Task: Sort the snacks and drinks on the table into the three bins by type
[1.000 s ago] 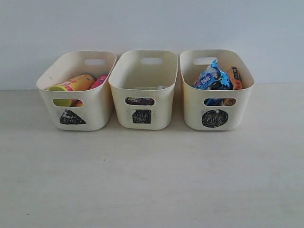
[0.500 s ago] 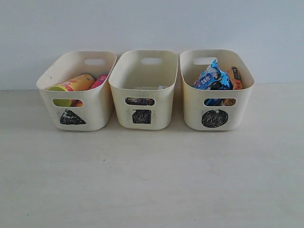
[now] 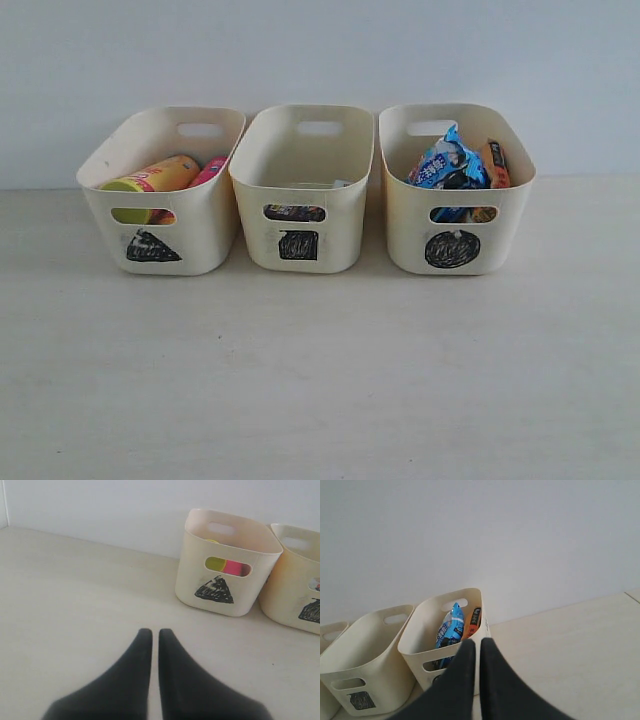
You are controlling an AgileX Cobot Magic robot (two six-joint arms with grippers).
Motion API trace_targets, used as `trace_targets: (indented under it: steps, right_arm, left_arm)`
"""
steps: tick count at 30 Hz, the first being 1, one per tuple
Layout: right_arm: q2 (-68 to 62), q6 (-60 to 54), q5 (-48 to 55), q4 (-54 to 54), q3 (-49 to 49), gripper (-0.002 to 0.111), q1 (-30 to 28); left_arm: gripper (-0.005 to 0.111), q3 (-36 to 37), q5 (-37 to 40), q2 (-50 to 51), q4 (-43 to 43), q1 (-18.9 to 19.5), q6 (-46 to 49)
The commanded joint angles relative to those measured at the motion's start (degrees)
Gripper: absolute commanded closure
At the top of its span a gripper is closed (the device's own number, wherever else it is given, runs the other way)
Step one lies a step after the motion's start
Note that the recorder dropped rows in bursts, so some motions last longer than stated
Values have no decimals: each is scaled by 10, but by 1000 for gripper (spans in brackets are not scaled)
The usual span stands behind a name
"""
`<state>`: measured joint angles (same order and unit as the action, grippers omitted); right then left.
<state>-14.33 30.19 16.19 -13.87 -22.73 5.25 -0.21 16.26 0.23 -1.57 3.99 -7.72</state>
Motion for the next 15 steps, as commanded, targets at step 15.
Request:
trace_targets:
  steps: [15]
  right_arm:
    - [6,-140,-61,58,1,108,-1]
  left_arm:
    - [102,2,-4,-2,-1,-1,-4]
